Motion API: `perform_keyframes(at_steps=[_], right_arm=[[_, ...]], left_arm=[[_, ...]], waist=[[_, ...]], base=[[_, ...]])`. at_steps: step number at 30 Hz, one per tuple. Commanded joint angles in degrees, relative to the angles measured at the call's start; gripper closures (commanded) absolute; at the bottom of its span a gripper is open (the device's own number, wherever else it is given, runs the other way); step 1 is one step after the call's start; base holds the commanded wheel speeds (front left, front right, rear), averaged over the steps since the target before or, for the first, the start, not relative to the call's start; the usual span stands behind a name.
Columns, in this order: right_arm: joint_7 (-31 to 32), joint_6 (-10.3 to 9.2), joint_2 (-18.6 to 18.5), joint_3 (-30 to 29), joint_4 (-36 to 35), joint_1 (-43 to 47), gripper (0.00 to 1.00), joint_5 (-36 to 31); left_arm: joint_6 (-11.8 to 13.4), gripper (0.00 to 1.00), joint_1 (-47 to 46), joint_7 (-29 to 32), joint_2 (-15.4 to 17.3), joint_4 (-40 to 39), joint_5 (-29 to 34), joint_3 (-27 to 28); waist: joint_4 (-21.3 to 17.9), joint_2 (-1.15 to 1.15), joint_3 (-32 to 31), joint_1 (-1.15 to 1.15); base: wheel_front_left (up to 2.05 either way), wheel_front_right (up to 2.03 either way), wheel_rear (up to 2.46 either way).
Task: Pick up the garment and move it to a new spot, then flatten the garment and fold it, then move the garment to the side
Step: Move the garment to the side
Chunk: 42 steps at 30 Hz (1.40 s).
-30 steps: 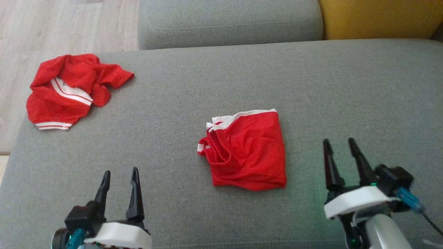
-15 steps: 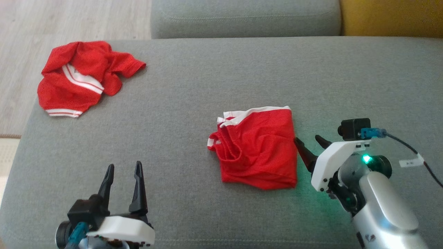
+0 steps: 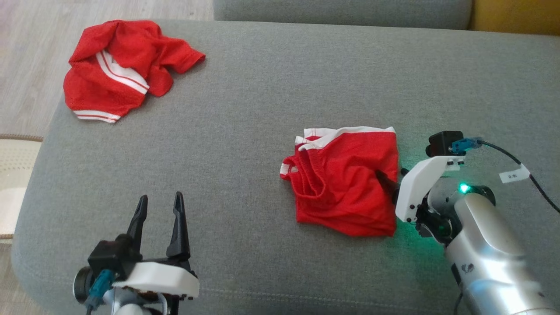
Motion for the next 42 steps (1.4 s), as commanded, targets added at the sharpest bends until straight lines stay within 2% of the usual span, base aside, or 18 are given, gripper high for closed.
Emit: perform_keyframes(at_steps=[1, 3, 4, 6, 7, 15, 21, 25, 34, 42], right_arm=[[0.5, 0.42, 0.16, 1.54, -0.72, -2.34, 0.0, 0.99], [1.14, 0.42, 0.18, 2.5, 0.27, -2.89, 0.4, 1.91], [1.23, 0.42, 0.11, 2.97, 0.58, -3.17, 0.54, 2.34], [1.1, 0.42, -0.1, 3.85, 1.01, -3.71, 0.73, 3.08], [0.97, 0.42, -0.28, 4.24, 1.12, -4.06, 1.0, 3.43], [-0.58, 0.42, -3.67, 6.67, 1.16, -8.64, 1.0, 3.72], [-1.88, 0.42, -9.79, 6.07, 1.05, -13.97, 1.0, 2.14], [-2.44, 0.42, -12.04, 5.04, 1.51, -17.59, 1.0, 0.56], [-3.67, 0.42, -12.83, 3.35, 3.37, -25.42, 1.0, -2.24], [-5.13, 0.42, -13.02, 2.48, 5.02, -28.68, 1.0, -3.78]], left_arm=[[0.11, 0.0, -2.32, -0.71, -0.27, -1.63, 0.02, 1.38], [0.26, 0.0, -2.41, -0.71, -0.29, -1.63, -0.06, 1.3], [0.33, 0.0, -2.43, -0.71, -0.29, -1.68, -0.09, 1.3], [0.46, 0.0, -2.47, -0.71, -0.3, -1.89, -0.12, 1.33], [0.47, 0.0, -2.49, -0.71, -0.31, -2.0, -0.11, 1.33], [0.43, 0.0, -3.07, -0.71, -0.33, -2.99, 0.21, 0.82], [0.08, 0.0, -4.33, -0.71, -0.33, -4.22, 0.73, 0.7], [-0.4, 0.0, -5.44, -0.71, -0.23, -4.78, 1.45, 0.84], [-1.71, 0.0, -9.26, -0.71, 1.24, -5.19, 2.95, 0.46], [-1.87, 0.0, -10.54, -0.71, 2.02, -5.09, 3.48, -0.03]], waist=[[0.21, 0.0, 0.2, 0.0], [0.21, 0.0, 0.35, 0.0], [0.15, 0.0, 0.43, 0.0], [-0.11, 0.0, 0.6, 0.0], [-0.29, 0.0, 0.71, 0.0], [-2.97, 0.0, 2.36, 0.0], [-8.94, 0.0, 5.05, 0.0], [-13.57, 0.0, 7.41, 0.0], [-21.45, 0.0, 13.18, 0.0], [-24.26, 0.0, 15.15, 0.0]], base=[[0.0, 0.0, 0.0], [0.0, 0.0, 0.0], [0.0, 0.0, 0.0], [0.0, 0.0, 0.0], [0.0, 0.0, 0.0], [0.0, 0.0, 0.0], [0.0, 0.0, 0.0], [0.0, 0.0, 0.0], [0.0, 0.0, 0.0], [0.0, 0.0, 0.0]])
